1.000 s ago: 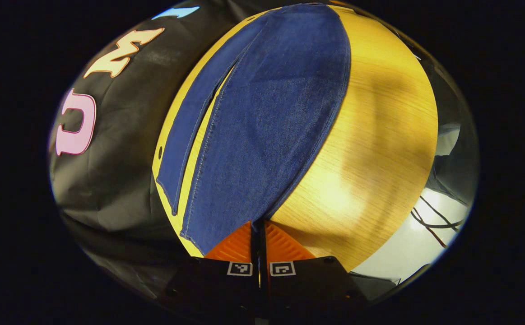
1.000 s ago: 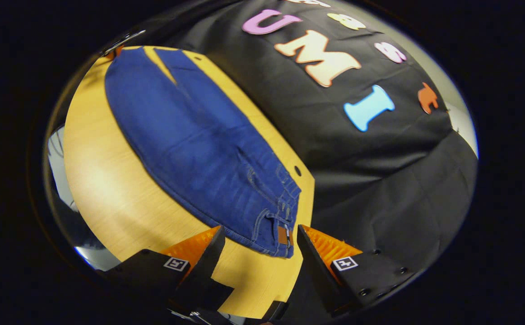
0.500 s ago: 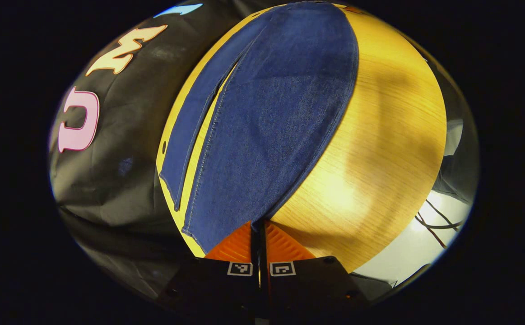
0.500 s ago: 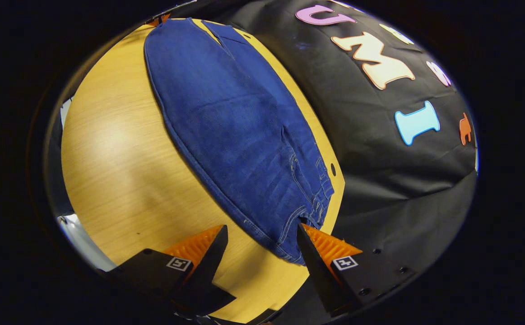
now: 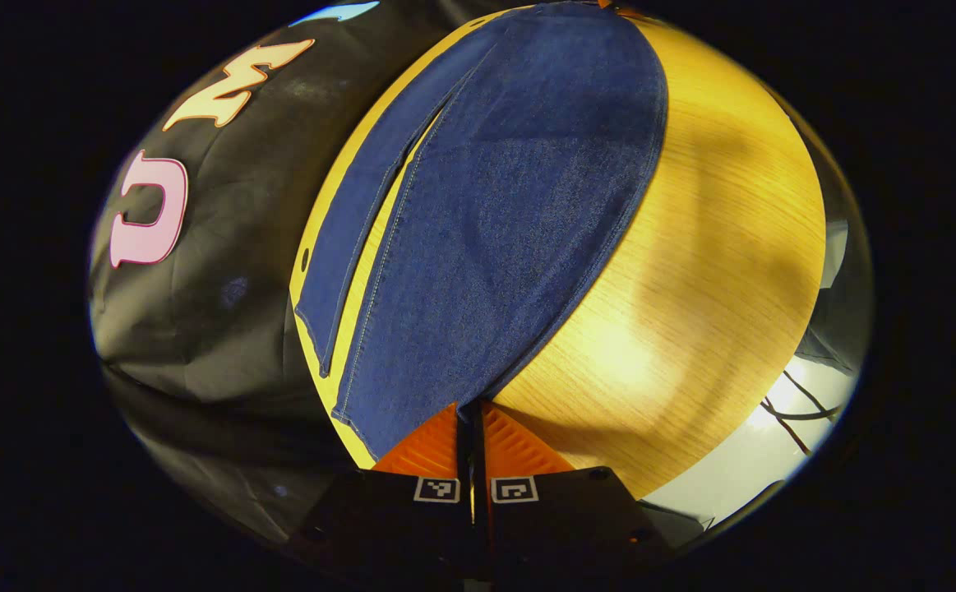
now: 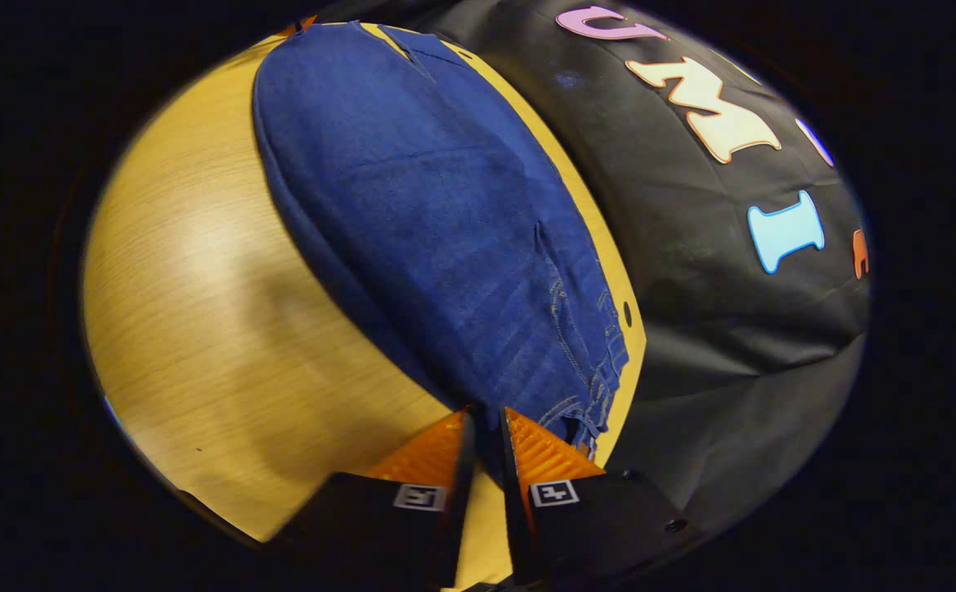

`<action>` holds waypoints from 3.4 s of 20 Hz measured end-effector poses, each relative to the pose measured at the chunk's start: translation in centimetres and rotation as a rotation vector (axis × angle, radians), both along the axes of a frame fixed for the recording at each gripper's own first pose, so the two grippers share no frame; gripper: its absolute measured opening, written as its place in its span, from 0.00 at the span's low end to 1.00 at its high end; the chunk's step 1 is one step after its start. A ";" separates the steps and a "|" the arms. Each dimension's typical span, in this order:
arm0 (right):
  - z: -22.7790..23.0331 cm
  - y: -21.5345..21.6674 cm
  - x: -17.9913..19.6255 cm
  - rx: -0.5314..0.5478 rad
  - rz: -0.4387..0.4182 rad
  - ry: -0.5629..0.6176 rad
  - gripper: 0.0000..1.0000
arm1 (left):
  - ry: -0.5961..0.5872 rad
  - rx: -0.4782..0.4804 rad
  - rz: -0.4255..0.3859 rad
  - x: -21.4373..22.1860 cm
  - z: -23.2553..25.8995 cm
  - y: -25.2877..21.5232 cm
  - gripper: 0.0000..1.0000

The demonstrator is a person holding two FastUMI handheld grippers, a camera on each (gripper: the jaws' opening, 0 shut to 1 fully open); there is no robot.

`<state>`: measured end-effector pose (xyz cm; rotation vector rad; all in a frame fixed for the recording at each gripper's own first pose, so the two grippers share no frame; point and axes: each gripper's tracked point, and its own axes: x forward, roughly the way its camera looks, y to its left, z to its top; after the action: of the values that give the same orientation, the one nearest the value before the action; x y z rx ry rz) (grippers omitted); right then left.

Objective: Grasp the waist and the cuffs of the jeans and fold them to make the two legs overlap; first hold the waist and fold one-third of the jeans toward the cuffs, then hold the cuffs and fold the remaining one-third in the same direction to finish folding.

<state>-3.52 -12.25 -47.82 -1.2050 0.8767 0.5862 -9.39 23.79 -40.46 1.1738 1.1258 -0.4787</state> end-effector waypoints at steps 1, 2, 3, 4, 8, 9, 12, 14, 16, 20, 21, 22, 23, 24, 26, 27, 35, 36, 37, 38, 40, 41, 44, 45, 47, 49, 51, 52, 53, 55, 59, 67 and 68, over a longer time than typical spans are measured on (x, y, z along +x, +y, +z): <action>1.1 0.1 0.2 -0.009 0.016 -0.042 0.15 | -0.008 0.005 0.012 0.0 0.0 0.1 0.00; 1.0 0.2 0.2 -0.009 0.017 -0.050 0.02 | -0.021 0.013 0.028 0.1 0.0 0.2 0.00; 1.0 0.2 0.2 0.000 0.006 -0.042 0.03 | -0.027 0.015 0.035 0.2 0.1 0.2 0.00; 0.8 -0.1 0.2 0.020 -0.029 -0.023 0.03 | -0.026 0.009 0.047 0.3 0.0 0.2 0.00; 3.7 0.5 2.4 0.105 -0.147 -0.072 0.02 | -0.007 -0.085 0.207 0.8 0.5 0.4 0.00; 4.8 0.8 3.2 0.116 -0.159 -0.102 0.03 | -0.033 -0.096 0.232 1.6 1.3 0.4 0.00; 7.0 1.3 5.4 0.152 -0.205 -0.166 0.03 | -0.110 -0.118 0.292 4.0 3.7 0.0 0.00; 8.3 1.8 7.6 0.187 -0.236 -0.226 0.02 | -0.141 -0.148 0.343 6.2 4.3 -0.1 0.00; 9.9 2.3 10.1 0.232 -0.292 -0.309 0.02 | -0.193 -0.168 0.391 9.1 5.1 -0.1 0.00; 11.9 3.8 15.5 0.359 -0.425 -0.450 0.02 | -0.299 -0.235 0.512 15.6 6.5 -0.1 0.00; 12.1 4.0 17.0 0.389 -0.461 -0.480 0.02 | -0.325 -0.265 0.546 17.0 6.8 -0.3 0.00; 12.1 4.2 18.5 0.421 -0.500 -0.501 0.03 | -0.351 -0.285 0.576 18.7 6.8 -0.4 0.00; 11.9 4.6 19.9 0.451 -0.533 -0.519 0.02 | -0.376 -0.303 0.601 20.1 7.1 -0.7 0.00; 11.5 4.8 21.2 0.472 -0.555 -0.529 0.02 | -0.403 -0.321 0.617 21.8 7.4 -0.7 0.00; 10.5 5.0 23.5 0.493 -0.571 -0.538 0.02 | -0.427 -0.339 0.652 24.6 7.2 -0.7 0.00; 10.0 5.0 24.6 0.492 -0.566 -0.538 0.02 | -0.429 -0.344 0.666 26.1 6.8 -0.6 0.00; 0.0 5.8 31.4 0.495 -0.576 -0.429 0.02 | -0.359 -0.268 0.682 32.0 -1.1 -1.1 0.00; -1.4 5.8 32.0 0.489 -0.584 -0.409 0.02 | -0.357 -0.260 0.685 32.2 -1.9 -1.1 0.00; -2.4 5.7 32.2 0.486 -0.591 -0.398 0.02 | -0.360 -0.252 0.692 32.2 -2.1 -1.0 0.00; -3.2 5.4 32.2 0.483 -0.600 -0.389 0.02 | -0.371 -0.245 0.697 32.3 -2.2 -1.0 0.00; -3.2 5.1 32.2 0.497 -0.626 -0.381 0.07 | -0.422 -0.257 0.713 32.1 -1.3 -1.5 0.00; -2.4 4.8 32.0 0.510 -0.651 -0.380 0.30 | -0.460 -0.266 0.718 32.2 -0.1 -1.8 0.00; 0.3 4.3 32.2 0.630 -0.732 -0.395 0.99 | -0.520 -0.370 0.730 32.2 2.8 -3.7 0.31; 2.0 3.7 32.0 0.645 -0.758 -0.416 1.00 | -0.543 -0.394 0.741 32.3 3.7 -4.1 0.63; 4.4 1.8 31.1 0.651 -0.800 -0.462 0.98 | -0.590 -0.451 0.746 32.2 6.2 -4.8 0.95; 5.4 -0.4 29.6 0.645 -0.849 -0.489 1.00 | -0.629 -0.527 0.748 32.2 8.7 -5.5 0.95; 5.5 -3.0 27.8 0.634 -0.915 -0.489 1.00 | -0.661 -0.598 0.741 32.1 10.7 -6.3 0.95; 5.3 -4.2 26.9 0.627 -0.946 -0.489 0.99 | -0.676 -0.625 0.737 32.0 11.9 -6.7 0.95; 5.1 -5.4 26.2 0.617 -0.977 -0.489 0.98 | -0.688 -0.649 0.735 31.6 12.7 -7.1 0.95; 4.2 -7.6 25.2 0.598 -1.035 -0.482 1.00 | -0.702 -0.697 0.735 31.3 14.3 -7.9 0.95; 1.7 -11.1 23.5 0.575 -1.170 -0.454 0.99 | -0.709 -0.731 0.722 31.9 16.6 -8.6 0.95; -3.9 -13.3 21.5 0.628 -1.419 -0.324 1.00 | -0.658 -0.734 0.720 32.6 17.1 -9.2 0.95; -4.3 -12.5 21.5 0.656 -1.408 -0.306 0.89 | -0.658 -0.733 0.718 32.7 17.0 -9.4 0.95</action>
<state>18.03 -24.72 -52.14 0.0800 0.9301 -0.4484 23.33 14.37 -23.44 0.1947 0.6232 0.0782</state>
